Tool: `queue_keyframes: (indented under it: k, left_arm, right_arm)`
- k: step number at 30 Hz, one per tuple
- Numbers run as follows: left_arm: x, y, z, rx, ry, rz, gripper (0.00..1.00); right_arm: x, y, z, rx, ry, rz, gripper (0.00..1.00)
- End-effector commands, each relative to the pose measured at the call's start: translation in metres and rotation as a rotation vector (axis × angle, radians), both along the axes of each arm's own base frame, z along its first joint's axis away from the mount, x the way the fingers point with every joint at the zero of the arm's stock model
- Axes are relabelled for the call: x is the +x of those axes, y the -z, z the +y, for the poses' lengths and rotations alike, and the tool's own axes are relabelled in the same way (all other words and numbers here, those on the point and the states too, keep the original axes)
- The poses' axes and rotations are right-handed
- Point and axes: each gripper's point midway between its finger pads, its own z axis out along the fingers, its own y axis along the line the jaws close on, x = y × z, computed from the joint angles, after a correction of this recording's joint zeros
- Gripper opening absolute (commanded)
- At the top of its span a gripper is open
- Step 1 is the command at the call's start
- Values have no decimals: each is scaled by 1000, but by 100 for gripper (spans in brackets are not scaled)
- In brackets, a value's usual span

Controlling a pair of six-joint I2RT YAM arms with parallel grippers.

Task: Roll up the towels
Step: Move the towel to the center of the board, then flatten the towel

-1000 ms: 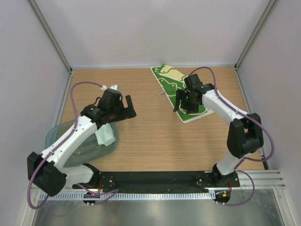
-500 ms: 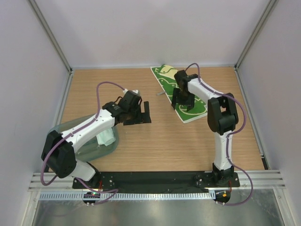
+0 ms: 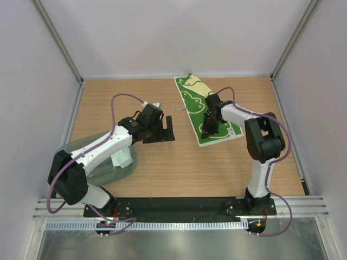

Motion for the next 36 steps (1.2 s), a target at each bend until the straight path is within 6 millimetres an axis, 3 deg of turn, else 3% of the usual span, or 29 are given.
queue_keyframes:
  k: [1, 2, 4, 5, 6, 7, 8, 9, 10, 11, 12, 13, 14, 15, 17, 18, 20, 21, 22, 23, 24, 26, 27, 32, 36]
  left_arm:
    - [13, -17, -5, -21, 3, -74, 95]
    - [15, -17, -3, -10, -1, -76, 94]
    - [20, -15, -3, 13, -8, -74, 95]
    - [26, -21, -4, 18, -17, -90, 95]
    - [31, -23, -5, 24, -17, -96, 95]
    - [36, -15, -7, 43, -15, -81, 95]
    - [46, -26, -12, 31, -12, -108, 95]
    - [53, -25, -13, 43, -8, -109, 95]
    - [61, -12, -15, 66, -3, -88, 95]
    - [70, -11, -19, 73, 1, -94, 95]
    - [88, -18, -19, 85, -4, -129, 95]
    - [100, -18, -21, 91, -10, -138, 95]
    - [112, 8, -20, 135, -15, -91, 95]
    - [131, -4, -23, 123, -30, -116, 94]
    - [156, 10, -15, 126, -60, -89, 92]
    - [180, 19, -12, 130, -75, -91, 92]
    - [199, 25, -7, 144, -85, -89, 90]
    - [204, 53, 0, 186, -89, -34, 88]
    - [219, 42, -1, 173, -100, -60, 87]
    - [227, 50, 8, 182, -113, -42, 86]
    - [231, 67, 10, 189, -112, -14, 84]
    - [243, 69, 7, 146, -91, -10, 82]
    - [246, 83, 7, 153, -85, 8, 81]
    - [258, 92, -4, 128, -37, 7, 79]
    - [250, 109, 0, 178, -8, 45, 52]
  right_arm:
    - [-57, 40, 15, 5, -49, 126, 1]
    - [-73, 37, 8, -14, -35, 120, 1]
    - [-85, 32, -7, -85, 65, 70, 1]
    - [-113, 42, -18, -110, 85, 87, 1]
    - [-115, 22, -18, -67, 142, 25, 1]
    - [-125, 21, -22, -54, 162, 22, 1]
    - [-149, 27, -32, -66, 172, 58, 1]
    - [-151, 12, -33, -39, 185, 15, 1]
    - [-160, 11, -37, -42, 200, 19, 6]
    - [-165, 4, -38, -38, 200, 13, 17]
    - [-169, -3, -36, -35, 188, 1, 46]
    - [-164, -19, -30, -2, 184, -45, 55]
    - [-166, -24, -36, -42, 182, -57, 60]
    - [-166, -30, -34, -45, 172, -64, 65]
    - [-163, -42, -35, -41, 161, -83, 66]
    - [-162, -48, -33, -31, 157, -98, 66]
    - [-162, -52, -33, -28, 156, -103, 66]
    - [-162, -52, -33, -26, 155, -104, 66]
    - [-162, -53, -33, -23, 156, -105, 66]
    - [-162, -54, -32, -18, 153, -108, 66]
    - [-163, -54, -32, -14, 149, -103, 66]
    - [-163, -54, -30, -8, 143, -103, 66]
    - [-163, -53, -31, -11, 135, -103, 66]
    - [-161, -50, -28, -12, 128, -98, 65]
    - [-159, -46, -26, -12, 123, -91, 65]
